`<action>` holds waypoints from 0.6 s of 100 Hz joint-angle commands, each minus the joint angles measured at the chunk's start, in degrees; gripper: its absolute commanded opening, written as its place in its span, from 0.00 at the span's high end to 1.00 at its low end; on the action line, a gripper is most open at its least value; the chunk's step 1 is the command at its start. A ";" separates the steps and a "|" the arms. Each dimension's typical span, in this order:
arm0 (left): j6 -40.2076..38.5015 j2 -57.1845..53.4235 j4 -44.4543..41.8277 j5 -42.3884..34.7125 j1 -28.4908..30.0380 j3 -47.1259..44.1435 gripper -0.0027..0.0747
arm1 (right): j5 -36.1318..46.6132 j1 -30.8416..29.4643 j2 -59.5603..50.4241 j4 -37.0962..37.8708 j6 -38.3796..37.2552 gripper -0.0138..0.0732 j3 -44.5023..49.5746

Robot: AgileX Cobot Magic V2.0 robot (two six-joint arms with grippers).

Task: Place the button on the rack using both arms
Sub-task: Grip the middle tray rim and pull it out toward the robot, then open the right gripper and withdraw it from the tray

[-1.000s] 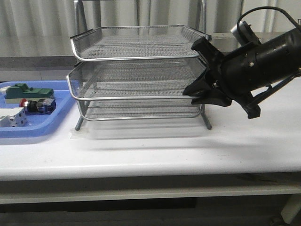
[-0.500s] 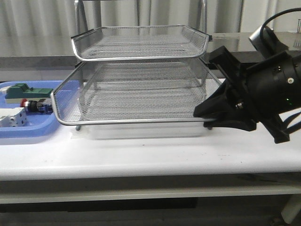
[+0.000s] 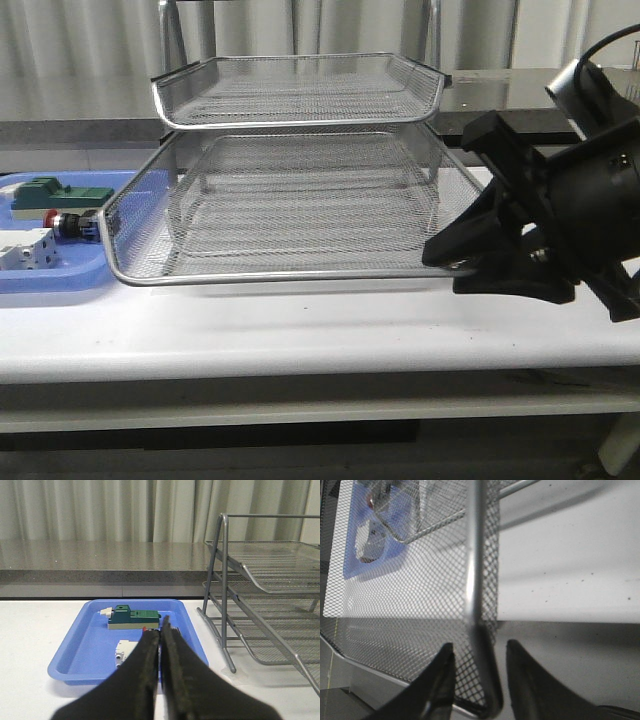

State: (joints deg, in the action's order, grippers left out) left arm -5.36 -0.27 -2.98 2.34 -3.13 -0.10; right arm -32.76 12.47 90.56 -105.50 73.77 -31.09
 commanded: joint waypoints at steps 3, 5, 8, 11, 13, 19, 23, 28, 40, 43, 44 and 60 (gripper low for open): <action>-0.45 -1.91 0.43 -4.66 0.38 -2.65 0.96 | 0.37 0.11 -1.98 -4.55 1.77 0.31 0.04; -0.45 -1.91 0.43 -4.66 0.38 -2.65 0.96 | 0.37 0.11 -2.13 -4.55 1.77 0.29 0.04; -0.45 -1.91 0.43 -4.66 0.38 -2.65 0.96 | 0.37 0.11 -2.41 -4.48 1.83 0.27 0.04; -0.45 -1.91 0.43 -4.66 0.38 -2.65 0.96 | 0.37 0.11 -2.91 -4.43 1.89 0.26 0.04; -0.45 -1.91 0.43 -4.66 0.38 -2.65 0.96 | 0.37 0.11 -3.15 -4.33 2.07 0.26 0.04; -0.45 -1.91 0.43 -4.66 0.38 -2.65 0.96 | 0.57 0.11 -4.48 -4.14 2.46 0.26 0.04; -0.45 -1.91 0.43 -4.66 0.38 -2.65 0.96 | 0.95 0.11 -5.54 -3.87 2.46 0.26 0.04; -0.45 -1.91 0.43 -4.66 0.38 -2.65 0.96 | 1.49 0.11 -6.92 -2.96 2.46 0.26 0.04; -0.45 -1.91 0.43 -4.66 0.38 -2.65 0.96 | 4.13 0.11 -10.99 0.81 1.71 0.26 0.04; -0.45 -1.91 0.43 -4.66 0.38 -2.65 0.96 | 4.97 0.11 -12.03 1.79 1.26 0.26 0.04; -0.45 -1.91 0.43 -4.66 0.38 -2.65 0.96 | 5.38 0.11 -12.58 1.95 1.18 0.26 0.04; -0.45 -1.91 0.43 -4.66 0.38 -2.65 0.96 | 8.10 0.11 -19.15 5.67 -0.77 0.26 0.04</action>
State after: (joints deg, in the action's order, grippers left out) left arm -5.36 -0.27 -2.98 2.34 -3.13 -0.10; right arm -23.91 12.47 76.22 -101.11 73.84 -30.07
